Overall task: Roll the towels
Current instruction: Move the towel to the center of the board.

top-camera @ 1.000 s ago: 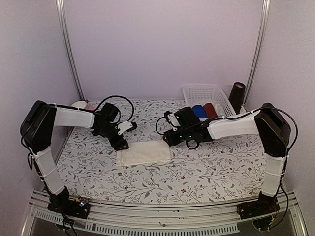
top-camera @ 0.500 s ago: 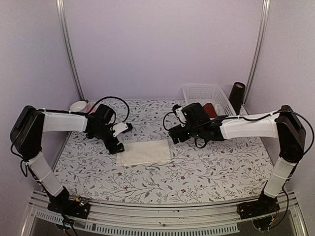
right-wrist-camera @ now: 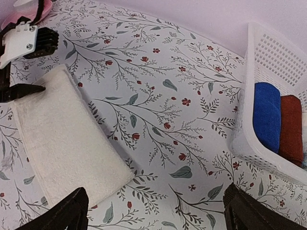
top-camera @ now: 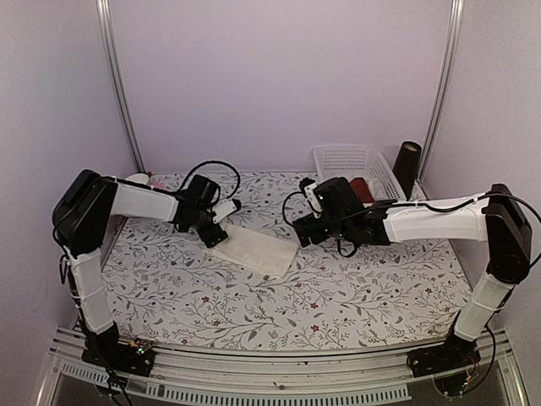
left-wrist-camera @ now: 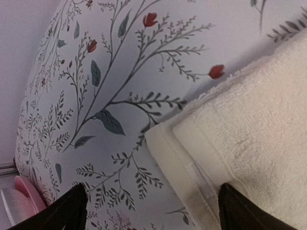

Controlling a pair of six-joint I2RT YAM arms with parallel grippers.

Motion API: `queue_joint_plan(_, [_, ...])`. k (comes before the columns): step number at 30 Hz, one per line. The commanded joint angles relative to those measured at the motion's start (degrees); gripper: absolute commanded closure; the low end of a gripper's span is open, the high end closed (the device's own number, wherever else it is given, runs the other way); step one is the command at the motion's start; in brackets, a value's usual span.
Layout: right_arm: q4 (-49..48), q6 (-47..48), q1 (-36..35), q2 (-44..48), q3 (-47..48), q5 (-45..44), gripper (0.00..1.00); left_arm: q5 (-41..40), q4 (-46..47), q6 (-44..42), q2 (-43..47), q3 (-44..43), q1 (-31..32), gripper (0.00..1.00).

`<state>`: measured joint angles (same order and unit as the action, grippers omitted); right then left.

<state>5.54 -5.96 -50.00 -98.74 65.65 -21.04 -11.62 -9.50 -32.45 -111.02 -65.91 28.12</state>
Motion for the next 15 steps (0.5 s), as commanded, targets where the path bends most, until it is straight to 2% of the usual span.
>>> queue_joint_plan(1, [-1.87, -0.26, -0.26, 3.14, -2.33, -4.53, 0.01, -11.84, 4.89, -4.81, -11.74, -8.87, 0.01, 0.03])
queue_joint_plan(4, [-3.17, -0.54, -0.23, 3.38, -3.07, -5.03, 0.01, -14.73, 1.59, -3.05, -17.08, -23.19, -0.08, 0.03])
queue_joint_plan(7, [-3.98, -0.38, -0.14, 3.57, -3.86, -5.23, 0.01, -9.84, -2.93, -1.05, -15.91, -32.28, 0.19, 0.03])
queue_joint_plan(10, [-6.1, -0.14, 0.22, 4.54, -5.86, -4.23, 0.01, -3.01, -4.43, -1.3, -9.89, -31.35, 1.44, 0.03])
queue_joint_plan(15, [-8.86, 0.12, 1.35, 7.11, -8.88, -2.23, 0.01, 7.99, -7.01, -1.16, 2.57, -19.36, 6.4, 0.03])
